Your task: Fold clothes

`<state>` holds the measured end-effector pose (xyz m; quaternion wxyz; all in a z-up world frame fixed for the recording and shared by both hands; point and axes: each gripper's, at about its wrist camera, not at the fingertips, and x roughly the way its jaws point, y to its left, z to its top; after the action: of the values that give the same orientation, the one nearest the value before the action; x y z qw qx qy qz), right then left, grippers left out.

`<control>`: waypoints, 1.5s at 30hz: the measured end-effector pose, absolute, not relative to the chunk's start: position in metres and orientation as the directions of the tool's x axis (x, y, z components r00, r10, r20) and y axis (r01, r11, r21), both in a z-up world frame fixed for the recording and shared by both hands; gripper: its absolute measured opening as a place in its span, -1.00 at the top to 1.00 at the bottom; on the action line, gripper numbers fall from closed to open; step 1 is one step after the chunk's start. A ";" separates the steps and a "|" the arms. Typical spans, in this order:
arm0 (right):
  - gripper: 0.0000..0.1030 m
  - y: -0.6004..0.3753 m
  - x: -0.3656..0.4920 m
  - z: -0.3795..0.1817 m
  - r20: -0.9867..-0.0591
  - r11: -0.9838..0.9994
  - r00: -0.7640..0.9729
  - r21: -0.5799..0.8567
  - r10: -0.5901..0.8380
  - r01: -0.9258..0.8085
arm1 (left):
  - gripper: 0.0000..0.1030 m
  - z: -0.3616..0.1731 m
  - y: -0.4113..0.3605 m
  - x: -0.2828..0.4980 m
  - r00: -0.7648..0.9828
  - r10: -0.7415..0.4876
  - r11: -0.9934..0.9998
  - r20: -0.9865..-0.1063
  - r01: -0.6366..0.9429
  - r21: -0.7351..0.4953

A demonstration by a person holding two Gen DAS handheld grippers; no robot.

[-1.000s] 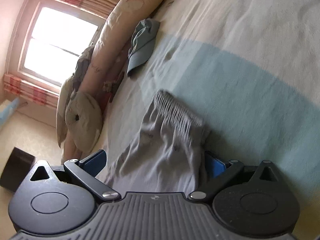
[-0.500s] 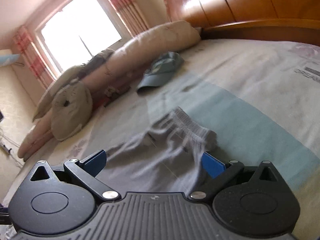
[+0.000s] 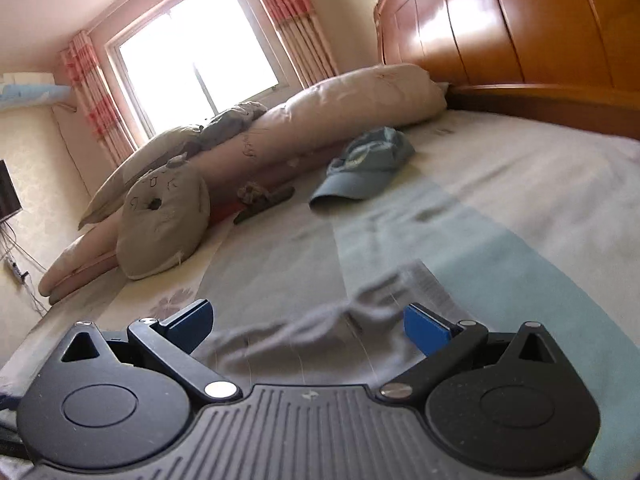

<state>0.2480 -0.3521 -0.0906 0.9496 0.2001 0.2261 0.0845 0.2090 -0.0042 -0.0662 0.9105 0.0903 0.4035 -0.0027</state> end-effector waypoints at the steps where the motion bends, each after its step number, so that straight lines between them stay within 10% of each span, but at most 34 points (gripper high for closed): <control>1: -1.00 -0.347 0.261 -0.092 -0.429 0.911 0.874 0.410 0.229 -0.038 | -0.69 -0.066 -0.002 0.210 0.672 0.075 0.984 -0.737 0.069 0.163; 7: -1.00 -0.319 0.331 -0.115 -0.599 0.928 0.789 0.356 0.139 0.107 | -0.69 -0.067 0.009 0.210 0.647 0.129 0.981 -0.751 0.028 0.193; 14: -1.00 -0.312 0.349 -0.116 -0.598 0.938 0.786 0.339 0.158 0.069 | -0.69 -0.068 0.003 0.209 0.648 0.113 0.980 -0.754 0.051 0.190; 24: -1.00 -0.393 0.234 -0.087 -0.404 0.732 0.801 0.678 0.442 -0.062 | -0.69 -0.066 -0.003 0.203 0.674 0.059 0.983 -0.736 0.088 0.159; 45: -1.00 -0.452 0.268 -0.139 -0.466 0.525 0.693 0.838 0.549 0.148 | -0.69 -0.072 0.022 0.183 0.689 -0.020 0.999 -0.725 0.049 0.019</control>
<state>0.2684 -0.4523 -0.1386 0.7907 0.4706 0.3705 0.1270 0.1829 0.0215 -0.0722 0.9187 0.0184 0.3941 -0.0189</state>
